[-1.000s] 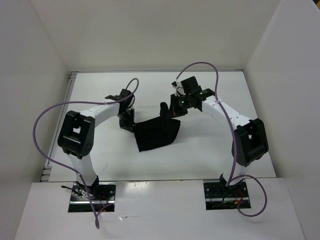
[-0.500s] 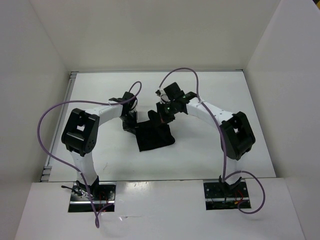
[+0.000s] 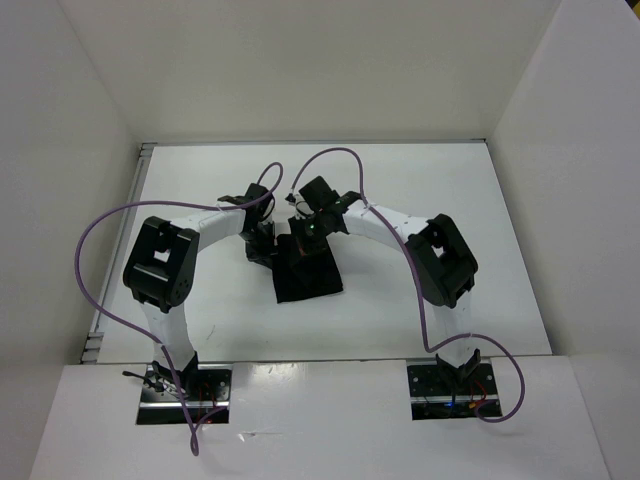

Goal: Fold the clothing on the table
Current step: Fold the skirt

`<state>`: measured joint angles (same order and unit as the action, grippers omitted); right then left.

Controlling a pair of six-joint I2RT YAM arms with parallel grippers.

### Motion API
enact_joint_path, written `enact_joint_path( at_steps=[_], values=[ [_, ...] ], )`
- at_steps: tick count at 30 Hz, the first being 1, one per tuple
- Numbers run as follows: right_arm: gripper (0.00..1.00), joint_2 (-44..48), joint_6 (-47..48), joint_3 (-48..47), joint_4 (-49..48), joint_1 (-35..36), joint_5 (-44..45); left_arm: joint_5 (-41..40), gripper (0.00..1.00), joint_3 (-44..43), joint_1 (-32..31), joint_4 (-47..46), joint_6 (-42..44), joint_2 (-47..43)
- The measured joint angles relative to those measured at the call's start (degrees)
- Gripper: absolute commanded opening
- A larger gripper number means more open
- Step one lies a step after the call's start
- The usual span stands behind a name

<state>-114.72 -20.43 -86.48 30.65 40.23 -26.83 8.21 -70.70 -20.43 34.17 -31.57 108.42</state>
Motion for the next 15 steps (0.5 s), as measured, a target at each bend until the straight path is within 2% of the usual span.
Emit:
enact_joint_path(
  at_steps=[15],
  values=[
    [0.0,-6.14,-1.86,-5.03,-1.53,1.36,-2.27,0.42,0.0,-0.22,0.0,0.04,0.04,0.17]
  ],
)
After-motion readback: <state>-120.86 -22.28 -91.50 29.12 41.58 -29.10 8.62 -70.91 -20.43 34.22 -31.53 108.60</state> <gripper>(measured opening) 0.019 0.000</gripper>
